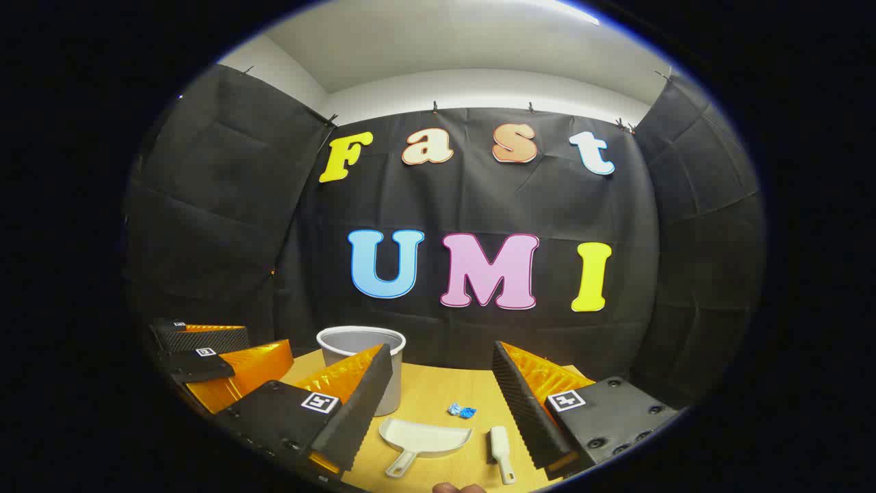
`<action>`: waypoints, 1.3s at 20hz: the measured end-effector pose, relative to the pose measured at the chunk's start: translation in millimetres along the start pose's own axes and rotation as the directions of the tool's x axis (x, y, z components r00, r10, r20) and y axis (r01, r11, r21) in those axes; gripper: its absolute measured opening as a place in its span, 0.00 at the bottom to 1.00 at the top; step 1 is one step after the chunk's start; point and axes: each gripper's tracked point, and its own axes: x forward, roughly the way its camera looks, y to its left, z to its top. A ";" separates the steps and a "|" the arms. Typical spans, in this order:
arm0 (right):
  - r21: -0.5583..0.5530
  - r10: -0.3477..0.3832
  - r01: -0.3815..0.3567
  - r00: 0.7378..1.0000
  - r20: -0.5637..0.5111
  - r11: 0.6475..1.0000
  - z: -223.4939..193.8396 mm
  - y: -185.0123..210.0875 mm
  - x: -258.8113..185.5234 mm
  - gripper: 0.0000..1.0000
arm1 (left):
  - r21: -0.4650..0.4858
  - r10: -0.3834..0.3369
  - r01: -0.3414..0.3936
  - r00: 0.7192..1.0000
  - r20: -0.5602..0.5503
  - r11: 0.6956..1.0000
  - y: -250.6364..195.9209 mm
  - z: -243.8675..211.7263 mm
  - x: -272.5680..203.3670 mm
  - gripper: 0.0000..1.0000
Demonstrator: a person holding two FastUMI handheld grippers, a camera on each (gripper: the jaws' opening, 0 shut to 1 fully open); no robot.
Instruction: Pick up the small broom and dustpan from the desktop, sweep the trash into the dustpan with the broom, and then empty the trash into the garbage bin.
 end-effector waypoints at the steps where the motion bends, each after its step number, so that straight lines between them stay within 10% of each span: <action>1: -0.002 -0.009 0.009 1.000 0.005 1.000 2.1 -3.5 0.3 0.94 | 0.001 -0.009 0.009 1.000 0.007 1.000 -2.5 2.2 0.8 0.75; 18: -0.008 -0.163 0.164 0.985 0.058 0.986 16.8 -52.0 -0.5 0.94 | -0.001 -0.138 0.138 0.990 0.015 0.990 -37.5 -1.2 31.3 0.75; 26: 0.010 -0.228 0.228 0.974 0.014 0.974 17.7 -68.4 1.1 0.89 | -0.058 -0.056 0.062 0.994 0.098 0.996 -16.5 23.8 27.3 0.75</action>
